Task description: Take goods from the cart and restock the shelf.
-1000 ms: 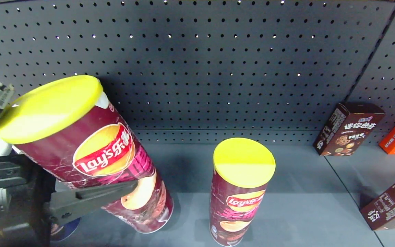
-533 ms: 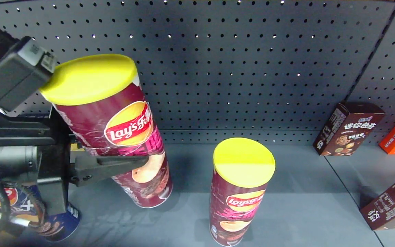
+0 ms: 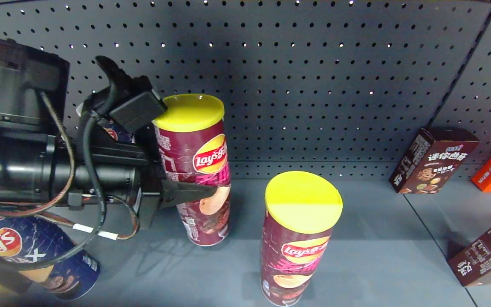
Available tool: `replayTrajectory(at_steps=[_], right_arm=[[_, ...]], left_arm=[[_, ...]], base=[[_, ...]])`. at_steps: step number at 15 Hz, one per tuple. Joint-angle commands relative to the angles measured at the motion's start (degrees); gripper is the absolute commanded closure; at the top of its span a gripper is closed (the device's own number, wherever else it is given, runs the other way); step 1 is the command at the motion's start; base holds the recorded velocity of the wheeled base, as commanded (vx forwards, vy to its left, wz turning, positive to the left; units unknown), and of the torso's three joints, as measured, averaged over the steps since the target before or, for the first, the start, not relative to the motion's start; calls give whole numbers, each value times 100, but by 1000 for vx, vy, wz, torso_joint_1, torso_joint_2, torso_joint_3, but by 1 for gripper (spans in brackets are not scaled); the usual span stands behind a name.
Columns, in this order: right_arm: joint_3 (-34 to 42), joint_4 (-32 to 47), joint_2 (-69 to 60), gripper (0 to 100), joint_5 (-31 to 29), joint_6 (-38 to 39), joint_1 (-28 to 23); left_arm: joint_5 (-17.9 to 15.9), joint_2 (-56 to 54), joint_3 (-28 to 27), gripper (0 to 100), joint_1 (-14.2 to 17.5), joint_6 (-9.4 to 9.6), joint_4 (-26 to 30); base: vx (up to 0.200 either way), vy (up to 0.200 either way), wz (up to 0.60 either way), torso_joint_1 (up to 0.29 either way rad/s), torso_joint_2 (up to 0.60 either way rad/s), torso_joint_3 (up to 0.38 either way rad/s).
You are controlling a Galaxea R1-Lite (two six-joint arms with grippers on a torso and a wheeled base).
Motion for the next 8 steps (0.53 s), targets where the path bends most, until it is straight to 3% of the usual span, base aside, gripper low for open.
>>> replayTrajectory(at_steps=[1, 8], right_arm=[[0, -1, 7, 0, -2, -4, 3], [0, -1, 7, 0, -2, -4, 3]], left_arm=[[-1, 539, -69, 100, 13, -1, -251], [8, 1409, -570, 100, 4, -37, -989]], base=[[0, 0, 0, 0, 0, 0], [0, 0, 0, 0, 0, 0]])
